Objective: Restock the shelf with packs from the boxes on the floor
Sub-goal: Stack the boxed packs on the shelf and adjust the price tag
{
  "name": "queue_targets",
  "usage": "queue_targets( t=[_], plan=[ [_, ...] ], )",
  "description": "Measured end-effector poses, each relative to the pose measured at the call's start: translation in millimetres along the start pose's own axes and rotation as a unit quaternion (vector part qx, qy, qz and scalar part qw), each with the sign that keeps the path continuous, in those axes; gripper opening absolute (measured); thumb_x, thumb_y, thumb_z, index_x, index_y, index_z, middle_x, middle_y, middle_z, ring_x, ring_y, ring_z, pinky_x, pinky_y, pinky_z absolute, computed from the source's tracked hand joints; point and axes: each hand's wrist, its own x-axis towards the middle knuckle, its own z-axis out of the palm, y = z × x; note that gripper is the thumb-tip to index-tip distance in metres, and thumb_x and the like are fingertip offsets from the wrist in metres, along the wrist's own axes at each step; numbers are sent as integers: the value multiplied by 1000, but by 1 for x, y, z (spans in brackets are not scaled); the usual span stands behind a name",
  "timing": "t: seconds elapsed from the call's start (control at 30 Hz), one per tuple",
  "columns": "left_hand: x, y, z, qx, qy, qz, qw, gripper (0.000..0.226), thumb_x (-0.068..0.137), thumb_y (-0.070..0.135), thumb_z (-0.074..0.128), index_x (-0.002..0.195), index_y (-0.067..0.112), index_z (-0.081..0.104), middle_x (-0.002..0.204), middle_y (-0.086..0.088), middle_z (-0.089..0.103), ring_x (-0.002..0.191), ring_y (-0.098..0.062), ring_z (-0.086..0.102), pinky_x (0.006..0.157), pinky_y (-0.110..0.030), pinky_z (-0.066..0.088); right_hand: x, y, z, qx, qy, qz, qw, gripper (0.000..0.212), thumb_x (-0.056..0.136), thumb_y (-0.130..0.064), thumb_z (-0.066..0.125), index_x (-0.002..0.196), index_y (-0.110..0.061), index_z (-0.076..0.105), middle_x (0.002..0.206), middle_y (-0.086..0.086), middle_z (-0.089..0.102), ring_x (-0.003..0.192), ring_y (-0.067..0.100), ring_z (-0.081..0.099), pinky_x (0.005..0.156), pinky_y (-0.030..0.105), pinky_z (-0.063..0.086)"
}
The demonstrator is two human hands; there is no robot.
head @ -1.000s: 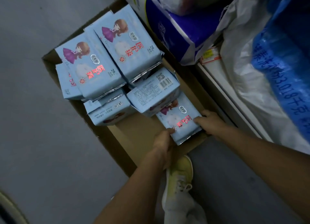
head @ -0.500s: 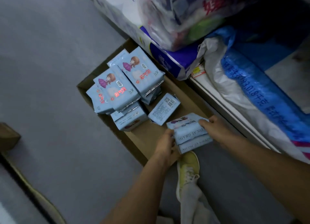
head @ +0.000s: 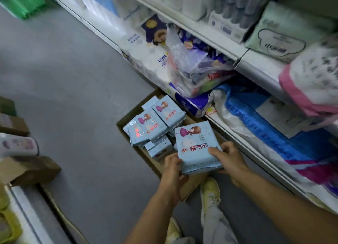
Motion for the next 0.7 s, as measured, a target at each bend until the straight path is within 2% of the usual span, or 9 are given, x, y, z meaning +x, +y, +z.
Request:
queue_targets(
  t=[0.07, 0.13, 0.3, 0.4, 0.47, 0.53, 0.6, 0.63, 0.7],
  plan=[
    [-23, 14, -12, -5, -2, 29, 1000, 24, 96, 13, 45, 118, 18, 55, 122, -12, 61, 112, -27, 59, 82, -36, 55, -24, -22, 2, -4, 0, -23, 1000, 29, 85, -22, 71, 94, -10, 47, 94, 10, 66, 79, 22, 64, 70, 40, 54],
    [-44, 28, -21, -5, -21, 52, 998, 24, 94, 9, 48, 116, 17, 56, 120, -17, 62, 108, -27, 60, 78, -34, 55, -44, -44, 1, 1, 5, -46, 999, 28, 83, -22, 73, 94, -12, 49, 94, 10, 67, 82, 23, 65, 72, 41, 54],
    [-114, 67, -37, 0, -74, 120, 990, 29, 94, -1, 47, 112, 17, 61, 110, -11, 69, 92, -23, 62, 73, -29, 50, -102, -108, -13, 45, -12, -94, 995, 29, 85, -14, 70, 107, -19, 51, 94, 1, 66, 76, 16, 63, 55, 26, 46],
    [-146, 80, -52, 96, -62, 220, 969, 41, 89, -2, 60, 116, 29, 60, 127, -1, 63, 111, -20, 64, 83, -36, 58, -134, -140, -26, 60, -45, -86, 993, 29, 85, -16, 68, 110, -22, 55, 98, 6, 67, 76, 21, 61, 55, 28, 45],
    [-163, 90, -65, 206, 11, 355, 912, 67, 81, 1, 71, 131, 38, 46, 147, 0, 45, 132, -18, 47, 104, -44, 48, -156, -160, -35, 73, -75, -75, 992, 31, 87, -17, 65, 116, -23, 56, 102, 8, 66, 79, 22, 60, 58, 31, 47],
    [-177, 106, -74, 340, 61, 477, 808, 100, 75, 12, 80, 146, 45, 19, 161, 7, 16, 148, -10, 16, 120, -37, 24, -177, -180, -43, 86, -112, -62, 988, 30, 89, -17, 61, 118, -23, 57, 98, 8, 64, 80, 22, 58, 61, 33, 47],
    [-197, 127, -79, 458, 93, 544, 696, 121, 73, 31, 85, 148, 50, -7, 163, 14, -8, 149, -4, -9, 120, -29, 7, -200, -199, -52, 88, -151, -55, 983, 28, 89, -20, 59, 117, -24, 60, 98, 9, 64, 86, 24, 58, 68, 37, 48],
    [-205, 137, -79, 491, 106, 572, 648, 125, 70, 39, 86, 148, 51, -11, 163, 13, -12, 150, -7, -13, 119, -31, 6, -209, -206, -56, 85, -169, -45, 981, 29, 87, -22, 60, 116, -24, 62, 99, 10, 65, 88, 25, 58, 72, 39, 48],
    [-222, 157, -80, 495, 100, 615, 605, 121, 67, 45, 86, 149, 51, -3, 165, 7, -5, 151, -15, -12, 118, -40, 9, -233, -226, -65, 80, -196, -29, 977, 31, 77, -28, 64, 108, -20, 66, 93, 11, 66, 84, 26, 60, 74, 39, 48]
  ],
)
